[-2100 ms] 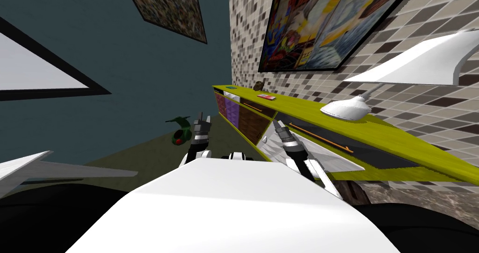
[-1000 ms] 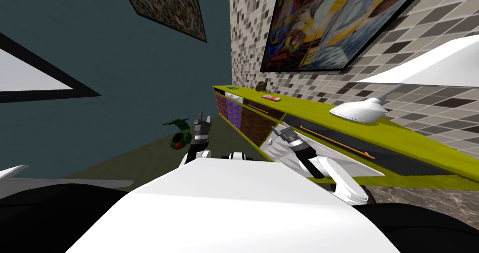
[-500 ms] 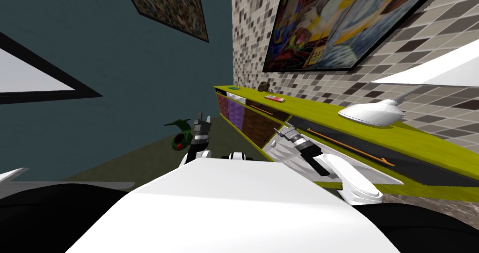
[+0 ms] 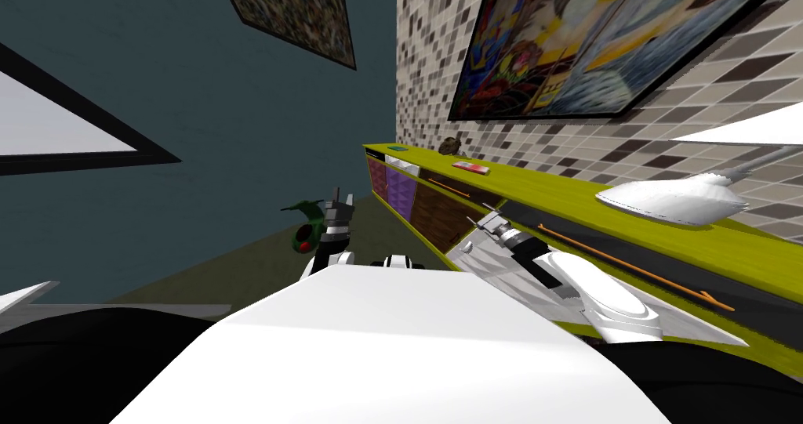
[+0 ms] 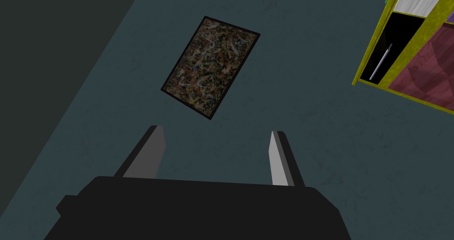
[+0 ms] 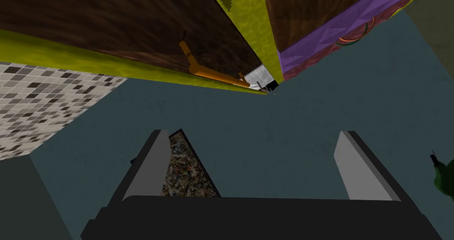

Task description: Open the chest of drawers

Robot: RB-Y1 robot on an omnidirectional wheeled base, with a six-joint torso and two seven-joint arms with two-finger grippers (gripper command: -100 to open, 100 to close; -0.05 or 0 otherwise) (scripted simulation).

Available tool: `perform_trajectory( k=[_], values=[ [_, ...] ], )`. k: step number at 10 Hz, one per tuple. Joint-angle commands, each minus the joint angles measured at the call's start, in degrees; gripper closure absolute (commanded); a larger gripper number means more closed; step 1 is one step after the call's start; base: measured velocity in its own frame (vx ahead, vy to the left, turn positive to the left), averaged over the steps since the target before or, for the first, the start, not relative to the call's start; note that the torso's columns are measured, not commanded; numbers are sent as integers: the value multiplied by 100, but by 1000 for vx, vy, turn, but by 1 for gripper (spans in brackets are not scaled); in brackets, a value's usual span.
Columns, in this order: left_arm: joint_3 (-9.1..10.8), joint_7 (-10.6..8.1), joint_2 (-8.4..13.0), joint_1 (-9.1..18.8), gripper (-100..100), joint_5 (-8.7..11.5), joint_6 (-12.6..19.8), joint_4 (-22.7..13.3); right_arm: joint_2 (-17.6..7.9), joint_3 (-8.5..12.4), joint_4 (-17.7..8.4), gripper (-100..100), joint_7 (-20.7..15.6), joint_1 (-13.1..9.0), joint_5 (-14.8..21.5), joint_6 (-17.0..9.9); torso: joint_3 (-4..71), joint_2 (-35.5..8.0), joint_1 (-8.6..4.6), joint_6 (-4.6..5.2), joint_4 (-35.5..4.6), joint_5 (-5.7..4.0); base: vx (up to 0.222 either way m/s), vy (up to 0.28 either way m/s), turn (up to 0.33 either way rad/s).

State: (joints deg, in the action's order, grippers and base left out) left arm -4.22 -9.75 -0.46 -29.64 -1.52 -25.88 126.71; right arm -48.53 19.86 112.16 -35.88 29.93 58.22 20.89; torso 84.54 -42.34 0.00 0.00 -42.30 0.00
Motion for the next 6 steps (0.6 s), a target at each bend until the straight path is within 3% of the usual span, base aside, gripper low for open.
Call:
perform_trajectory(
  k=[1,6],
  values=[
    [0,0,0,0,0,0,0,0,-350,75,-276,-100,-384,-57,352,-82,-3,-4,0,0,-2,0,58,85,57],
    [0,0,0,0,0,0,0,0,-866,215,-726,-100,-960,-151,865,-141,0,1,-3,1,0,0,56,62,41]
  ],
)
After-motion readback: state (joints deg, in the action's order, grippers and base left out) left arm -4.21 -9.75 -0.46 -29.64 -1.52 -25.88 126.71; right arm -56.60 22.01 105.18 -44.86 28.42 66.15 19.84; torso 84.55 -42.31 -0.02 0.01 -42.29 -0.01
